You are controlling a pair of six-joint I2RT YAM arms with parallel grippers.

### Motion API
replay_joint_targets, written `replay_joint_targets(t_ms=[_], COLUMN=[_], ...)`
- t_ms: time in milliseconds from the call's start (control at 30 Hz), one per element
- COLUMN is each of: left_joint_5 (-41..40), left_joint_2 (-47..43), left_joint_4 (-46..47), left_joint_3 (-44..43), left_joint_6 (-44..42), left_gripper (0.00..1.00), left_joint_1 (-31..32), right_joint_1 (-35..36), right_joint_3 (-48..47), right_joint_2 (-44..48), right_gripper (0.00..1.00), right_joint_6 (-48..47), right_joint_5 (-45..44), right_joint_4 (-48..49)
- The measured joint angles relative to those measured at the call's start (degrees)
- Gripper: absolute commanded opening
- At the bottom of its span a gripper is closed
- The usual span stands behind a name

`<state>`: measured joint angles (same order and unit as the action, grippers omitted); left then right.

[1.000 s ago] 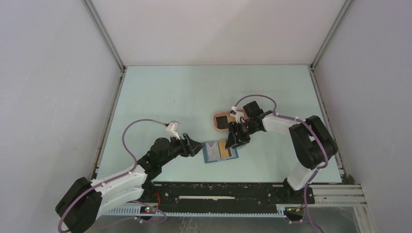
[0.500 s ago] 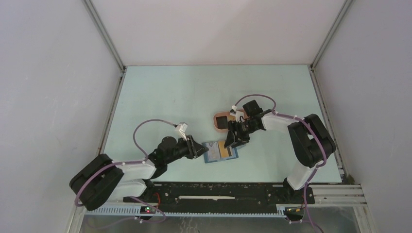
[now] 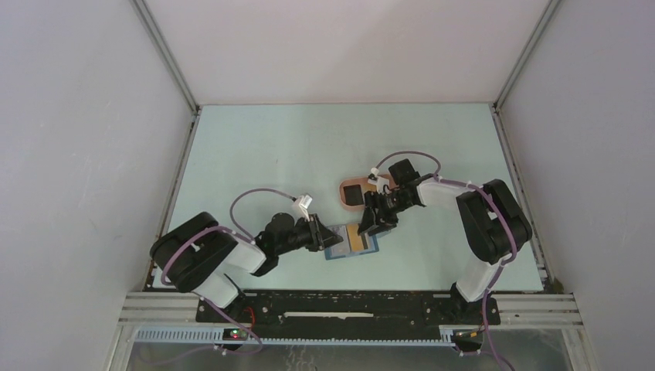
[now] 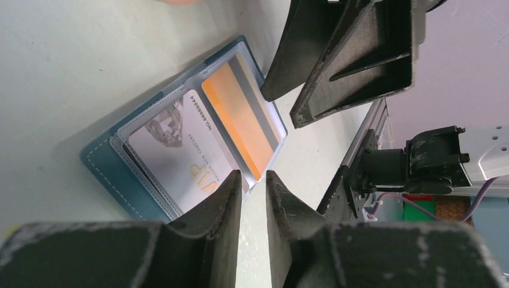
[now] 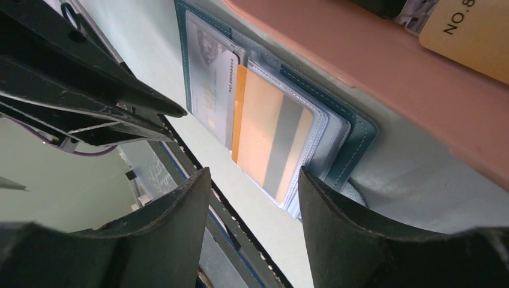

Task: Put the credit cards into the card holder
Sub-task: Insert the credit card into the card holder.

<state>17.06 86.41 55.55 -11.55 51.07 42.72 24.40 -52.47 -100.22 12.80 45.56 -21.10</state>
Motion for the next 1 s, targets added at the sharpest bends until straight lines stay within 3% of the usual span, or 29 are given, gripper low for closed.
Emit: replay_joint_targets(t_ms=[233,1000], left_joint_5=[0.33,0.28], left_joint_2=[5.68,10.51], left_joint_4=[3.34,4.81], left_joint_3=[-1.36,-4.35], left_joint_6=[1.99,3.06], left_gripper=[0.24,0.17], left_joint_1=[0.31,0.42], right_joint_1=[-1.22,-1.92], right_joint_3=[0.00,0.00], right_joint_2=[-0.17,-1.07], right_gripper=[0.62,0.60], right_joint_6=[0.66,0.87], right_joint_5=[2.12,0.92], right_joint_4=[0.07,-0.04])
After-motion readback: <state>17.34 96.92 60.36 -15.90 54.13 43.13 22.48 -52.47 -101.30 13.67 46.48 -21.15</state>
